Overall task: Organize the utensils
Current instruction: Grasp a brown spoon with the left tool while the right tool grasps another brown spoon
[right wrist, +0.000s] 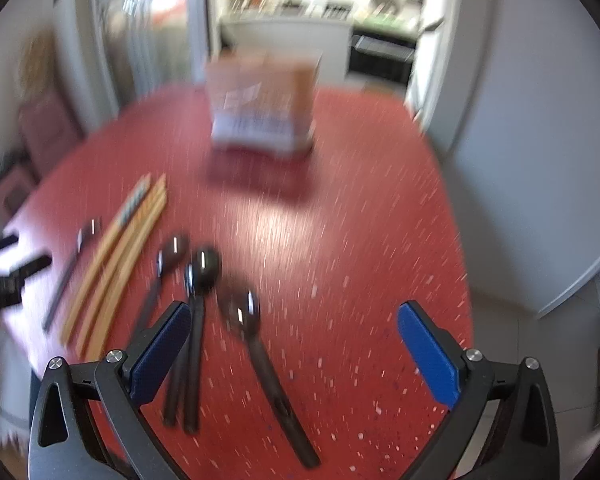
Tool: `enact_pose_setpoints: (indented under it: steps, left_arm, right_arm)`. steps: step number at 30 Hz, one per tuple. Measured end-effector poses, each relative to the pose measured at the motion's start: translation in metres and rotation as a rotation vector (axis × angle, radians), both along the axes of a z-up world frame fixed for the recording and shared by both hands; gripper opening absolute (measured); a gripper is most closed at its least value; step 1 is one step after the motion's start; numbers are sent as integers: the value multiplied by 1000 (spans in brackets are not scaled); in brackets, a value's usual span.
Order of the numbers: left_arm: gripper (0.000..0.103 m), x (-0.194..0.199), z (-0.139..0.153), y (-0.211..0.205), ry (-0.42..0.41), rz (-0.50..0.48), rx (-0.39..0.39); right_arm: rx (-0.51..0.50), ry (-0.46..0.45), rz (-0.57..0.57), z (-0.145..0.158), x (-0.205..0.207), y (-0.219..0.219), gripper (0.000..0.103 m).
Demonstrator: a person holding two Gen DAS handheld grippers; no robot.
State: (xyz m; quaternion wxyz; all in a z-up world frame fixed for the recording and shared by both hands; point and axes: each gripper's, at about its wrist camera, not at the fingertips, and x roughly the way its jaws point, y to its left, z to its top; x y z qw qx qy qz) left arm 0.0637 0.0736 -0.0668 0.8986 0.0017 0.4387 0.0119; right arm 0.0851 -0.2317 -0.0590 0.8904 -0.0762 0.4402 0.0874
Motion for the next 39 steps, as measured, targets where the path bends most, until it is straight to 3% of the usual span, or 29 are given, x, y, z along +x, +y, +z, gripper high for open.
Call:
enact_pose_setpoints:
  steps: [5,11,19,22,25,27,28,29,33,35,39]
  left_arm:
    - [103,15,-23,10,100,-9,-33]
    - [103,32,-35,3,175,-48,-42]
    - [103,53,-36,-6,261,-95,-25]
    - [103,60,-35,-6,304,-101,-24]
    - [103,65,-34,-6,348,-106,-18]
    - [103,69,-33,-6,373,-118,-24]
    - [99,71,-32,-8,378,-129,-24]
    - [92,72,-31,-11,383,-147,-20]
    - [65,73,-24,-26,403,-219,-6]
    - [43,74,-23,-34,409,-243,-2]
    - [41,74,-21,-37,394,-254,1]
  right_arm:
    - [-105,122,62,-24,11,6,77]
    - [-80,260,126,-43,24,14,64]
    - [-140,345,181,-46,46,33,53]
    - [-121,385,192,-47,53,36,42]
    - [-113,410,192,-46,59,39,40]
    - [-106,421,203,-45,61,41,30]
    - [-106,422,209,-45,61,42,18]
    - [-109,424,208,-45,61,42,13]
    - [-73,421,203,-45,61,37,13]
    - [-57,408,191,-45,60,30,13]
    - [14,366,169,-33,57,9,13]
